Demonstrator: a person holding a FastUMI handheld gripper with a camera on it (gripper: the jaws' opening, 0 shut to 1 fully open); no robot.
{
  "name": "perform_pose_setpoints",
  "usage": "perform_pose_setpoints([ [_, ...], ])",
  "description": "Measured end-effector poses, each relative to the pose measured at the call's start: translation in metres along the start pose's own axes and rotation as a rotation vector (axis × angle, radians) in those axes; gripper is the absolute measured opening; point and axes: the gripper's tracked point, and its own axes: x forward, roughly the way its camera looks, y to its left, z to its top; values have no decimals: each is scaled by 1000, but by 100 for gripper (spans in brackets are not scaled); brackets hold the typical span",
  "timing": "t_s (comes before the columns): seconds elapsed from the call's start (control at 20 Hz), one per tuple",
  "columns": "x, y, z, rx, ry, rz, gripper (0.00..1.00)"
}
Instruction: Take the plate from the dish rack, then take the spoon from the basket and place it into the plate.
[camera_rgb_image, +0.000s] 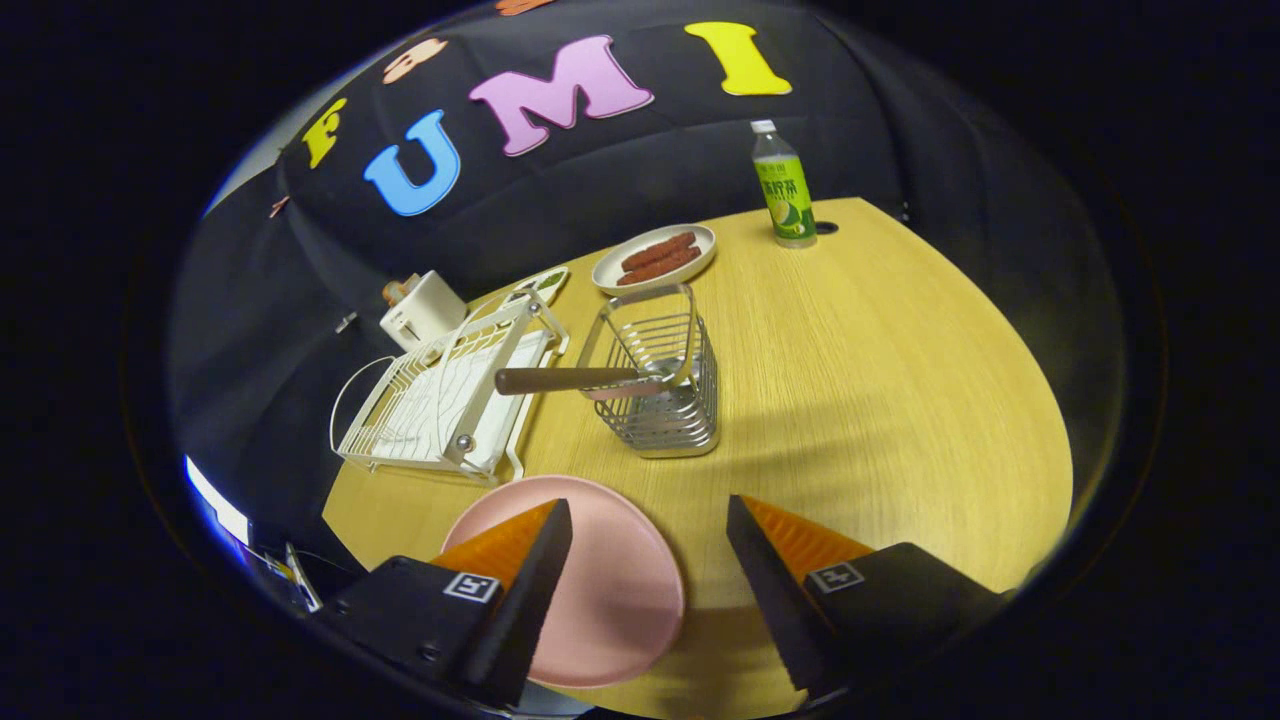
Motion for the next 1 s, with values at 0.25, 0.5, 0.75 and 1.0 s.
perform_pose_setpoints([
  [0.25, -20, 13, 44, -172, -150, 27, 98],
  [0.5, -13, 34, 60, -325, -223, 53, 98],
  [0.75, 13, 41, 70, -420, -271, 47, 98],
  [1.0, 47, 33, 71, -501, -299, -7, 98],
])
